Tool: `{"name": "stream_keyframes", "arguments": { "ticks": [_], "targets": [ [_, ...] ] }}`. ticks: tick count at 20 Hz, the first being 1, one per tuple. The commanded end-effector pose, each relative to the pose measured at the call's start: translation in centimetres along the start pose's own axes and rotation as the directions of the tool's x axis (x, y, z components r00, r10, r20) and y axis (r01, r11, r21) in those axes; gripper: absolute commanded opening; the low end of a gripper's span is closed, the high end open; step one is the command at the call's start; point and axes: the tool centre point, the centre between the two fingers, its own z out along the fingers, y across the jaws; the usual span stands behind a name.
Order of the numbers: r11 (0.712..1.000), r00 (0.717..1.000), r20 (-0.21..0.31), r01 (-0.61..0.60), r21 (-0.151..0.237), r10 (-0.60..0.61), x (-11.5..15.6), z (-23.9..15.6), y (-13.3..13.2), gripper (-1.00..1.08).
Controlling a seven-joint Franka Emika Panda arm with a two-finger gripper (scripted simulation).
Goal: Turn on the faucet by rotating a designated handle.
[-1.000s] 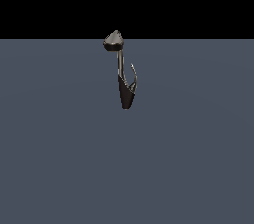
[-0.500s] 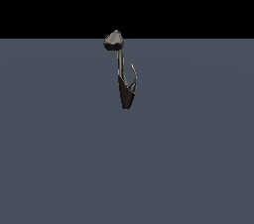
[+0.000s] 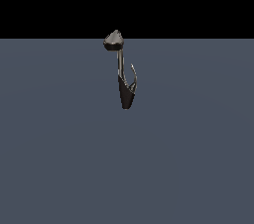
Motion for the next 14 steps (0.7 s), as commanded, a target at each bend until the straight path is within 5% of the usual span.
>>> {"name": "stream_keyframes", "arguments": {
  "ticks": [1,8,14],
  "targets": [
    [0.997,0.997,0.024,-0.068,0.029,0.067,1.9,0.9,-0.5,-1.0],
    [0.961,0.963,0.101,-0.26,0.092,0.251,7.4,3.8,-1.5,-1.0],
    [0.896,0.899,0.177,-0.425,0.126,0.401,12.1,6.8,-1.7,-1.0]
  ]
}}
